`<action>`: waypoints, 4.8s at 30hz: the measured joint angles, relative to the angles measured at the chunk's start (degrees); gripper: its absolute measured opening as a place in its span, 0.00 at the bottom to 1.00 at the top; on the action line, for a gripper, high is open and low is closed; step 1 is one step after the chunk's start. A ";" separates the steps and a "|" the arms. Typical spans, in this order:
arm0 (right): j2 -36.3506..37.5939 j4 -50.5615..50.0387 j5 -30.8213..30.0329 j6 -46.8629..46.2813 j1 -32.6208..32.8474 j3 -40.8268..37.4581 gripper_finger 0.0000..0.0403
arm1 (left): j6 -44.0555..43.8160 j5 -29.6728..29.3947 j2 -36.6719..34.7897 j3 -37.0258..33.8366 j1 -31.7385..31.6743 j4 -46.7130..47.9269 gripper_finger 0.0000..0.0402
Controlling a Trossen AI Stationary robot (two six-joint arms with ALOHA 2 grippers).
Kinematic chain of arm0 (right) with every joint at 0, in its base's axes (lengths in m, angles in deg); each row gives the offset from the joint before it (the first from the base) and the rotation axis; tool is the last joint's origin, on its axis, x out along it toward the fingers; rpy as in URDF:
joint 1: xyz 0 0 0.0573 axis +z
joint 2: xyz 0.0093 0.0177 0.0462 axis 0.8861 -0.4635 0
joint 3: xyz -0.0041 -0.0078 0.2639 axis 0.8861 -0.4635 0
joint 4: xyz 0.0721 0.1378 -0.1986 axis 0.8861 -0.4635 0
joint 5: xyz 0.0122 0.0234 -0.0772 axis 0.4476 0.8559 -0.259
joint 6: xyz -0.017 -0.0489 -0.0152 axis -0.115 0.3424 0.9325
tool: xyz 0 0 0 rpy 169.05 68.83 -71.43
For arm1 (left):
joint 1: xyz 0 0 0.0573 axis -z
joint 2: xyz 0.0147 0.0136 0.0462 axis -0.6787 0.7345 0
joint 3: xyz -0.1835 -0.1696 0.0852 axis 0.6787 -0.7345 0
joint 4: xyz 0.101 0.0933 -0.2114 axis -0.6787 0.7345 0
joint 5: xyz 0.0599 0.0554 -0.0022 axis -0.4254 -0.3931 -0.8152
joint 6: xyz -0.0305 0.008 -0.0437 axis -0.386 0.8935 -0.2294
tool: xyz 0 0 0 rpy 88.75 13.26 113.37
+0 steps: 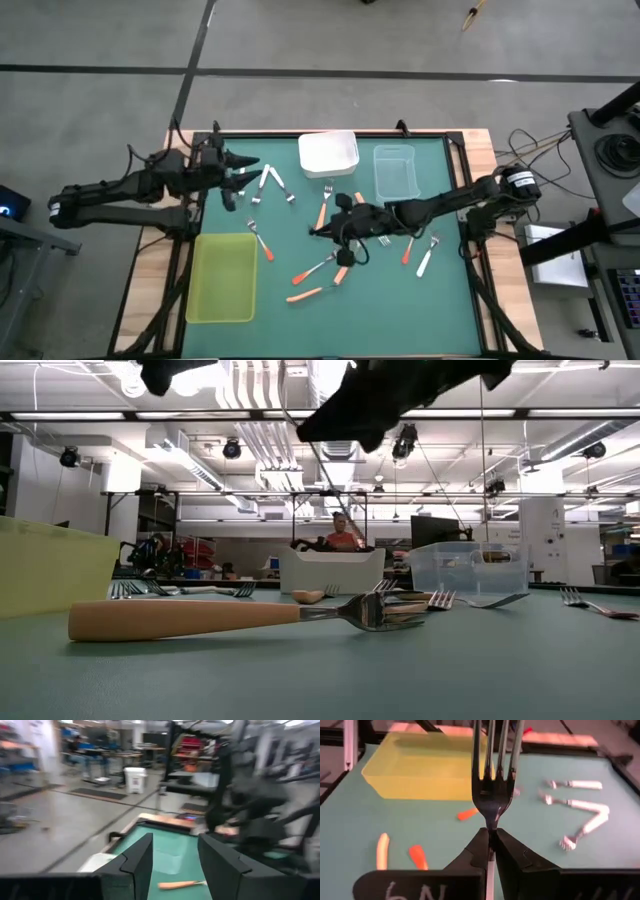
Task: Sort silverware by color (type)
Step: Put the orange fork into the yellow bin
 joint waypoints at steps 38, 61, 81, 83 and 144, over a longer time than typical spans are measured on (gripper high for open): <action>-42.02 20.96 -4.30 -36.13 3.58 47.99 0.03 | -21.17 -6.23 -1.15 2.32 29.68 -21.27 0.35; -55.03 -18.08 -16.08 -65.86 4.68 74.90 0.03 | -20.94 -0.31 -4.52 4.19 29.66 -21.38 0.35; -55.41 -20.76 -17.43 -75.94 5.33 74.79 0.03 | -11.13 2.73 -10.17 2.85 29.64 -17.30 0.35; -55.58 -20.89 -17.45 -76.02 5.43 74.77 0.03 | -10.13 2.73 -10.52 2.51 29.64 -17.06 0.35; -53.24 -22.46 -11.13 -58.15 6.27 74.69 0.38 | -10.31 1.77 -12.82 1.48 29.62 -9.29 0.35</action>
